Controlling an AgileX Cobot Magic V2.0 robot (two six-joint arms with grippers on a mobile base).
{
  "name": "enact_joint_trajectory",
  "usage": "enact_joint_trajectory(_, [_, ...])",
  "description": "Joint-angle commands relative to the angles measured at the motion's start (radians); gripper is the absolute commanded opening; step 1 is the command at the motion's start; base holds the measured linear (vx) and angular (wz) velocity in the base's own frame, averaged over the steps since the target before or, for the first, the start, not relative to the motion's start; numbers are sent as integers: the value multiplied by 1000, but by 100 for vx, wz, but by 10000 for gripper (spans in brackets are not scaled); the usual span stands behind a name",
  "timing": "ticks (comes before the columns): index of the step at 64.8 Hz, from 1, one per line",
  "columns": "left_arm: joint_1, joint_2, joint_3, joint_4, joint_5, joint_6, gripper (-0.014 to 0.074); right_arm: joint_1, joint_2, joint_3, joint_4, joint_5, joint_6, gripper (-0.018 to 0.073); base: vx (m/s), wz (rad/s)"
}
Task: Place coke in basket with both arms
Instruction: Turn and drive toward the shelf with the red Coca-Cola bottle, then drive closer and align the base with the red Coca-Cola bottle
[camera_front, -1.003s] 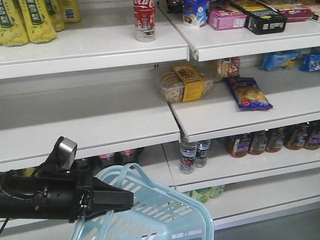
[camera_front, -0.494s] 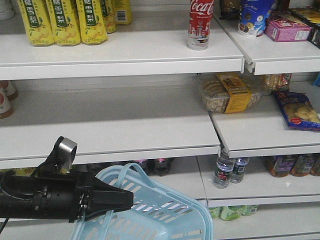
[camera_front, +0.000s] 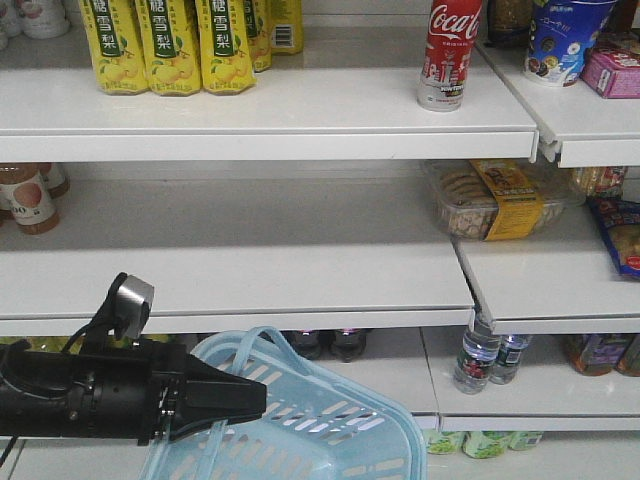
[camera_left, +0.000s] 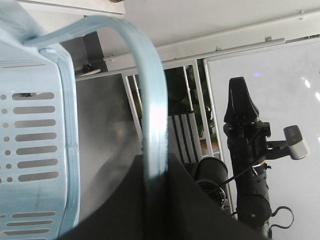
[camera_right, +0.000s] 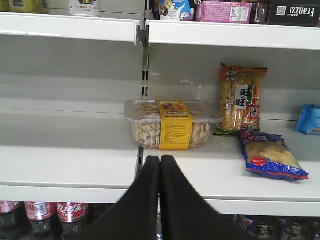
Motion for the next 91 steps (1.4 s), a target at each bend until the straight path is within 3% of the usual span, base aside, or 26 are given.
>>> enact_joint_trajectory(1, [-7, -35, -25, -114, 82, 5, -6, -5, -13, 8, -7, -77, -2, -10, 4, 3])
enact_joint_trajectory(91, [-7, -35, -25, -114, 82, 5, -6, -5, -13, 8, -7, -77, -2, -10, 5, 0])
